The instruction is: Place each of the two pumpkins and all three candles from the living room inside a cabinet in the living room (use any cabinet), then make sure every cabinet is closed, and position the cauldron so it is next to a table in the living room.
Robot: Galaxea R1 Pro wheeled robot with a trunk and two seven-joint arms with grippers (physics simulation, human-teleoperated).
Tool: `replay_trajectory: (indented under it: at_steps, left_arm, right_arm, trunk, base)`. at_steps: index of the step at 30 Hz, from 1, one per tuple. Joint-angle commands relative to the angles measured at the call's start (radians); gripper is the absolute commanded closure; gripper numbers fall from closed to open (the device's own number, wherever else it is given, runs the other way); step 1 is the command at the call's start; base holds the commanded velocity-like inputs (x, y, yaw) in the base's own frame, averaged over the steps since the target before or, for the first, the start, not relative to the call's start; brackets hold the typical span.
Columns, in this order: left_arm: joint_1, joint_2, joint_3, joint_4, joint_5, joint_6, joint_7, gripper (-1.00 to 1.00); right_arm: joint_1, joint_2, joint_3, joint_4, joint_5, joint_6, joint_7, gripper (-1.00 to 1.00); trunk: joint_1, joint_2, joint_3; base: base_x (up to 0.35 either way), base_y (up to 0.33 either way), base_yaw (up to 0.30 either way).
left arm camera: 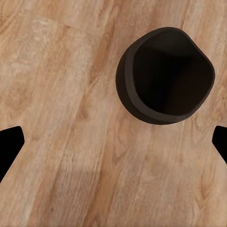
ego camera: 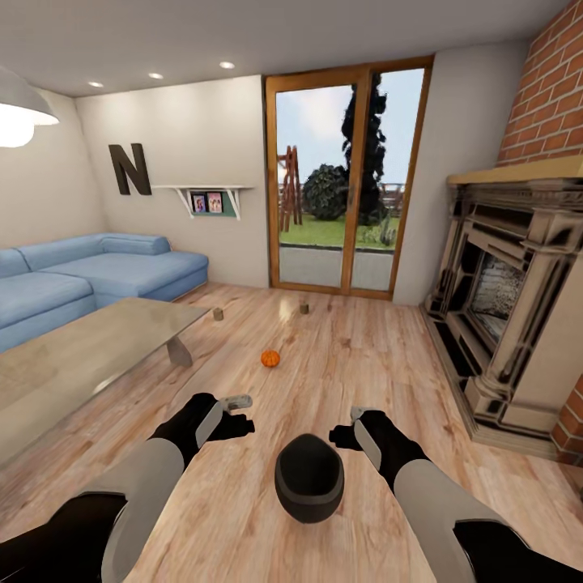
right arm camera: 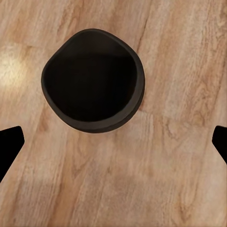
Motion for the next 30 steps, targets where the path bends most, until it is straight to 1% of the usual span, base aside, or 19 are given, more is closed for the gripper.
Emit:
replay_trajectory:
  at_steps: [1, 30]
  left_arm:
    - [0.000, 0.000, 0.001, -0.002, 0.009, 0.005, 0.006, -1.00]
    - [0.000, 0.001, -0.001, -0.002, 0.009, 0.001, 0.007, -1.00]
  right_arm:
    - [0.000, 0.001, -0.002, -0.002, -0.011, 0.003, -0.008, -1.00]
    - [0.000, 0.002, -0.002, 0.000, -0.010, 0.003, -0.008, -1.00]
  trunk:
    - [0.004, -0.008, -0.004]
    - [0.115, -0.211, -0.095]
  base:
    - [0.000, 0.000, 0.000]
    - [0.000, 0.000, 0.000]
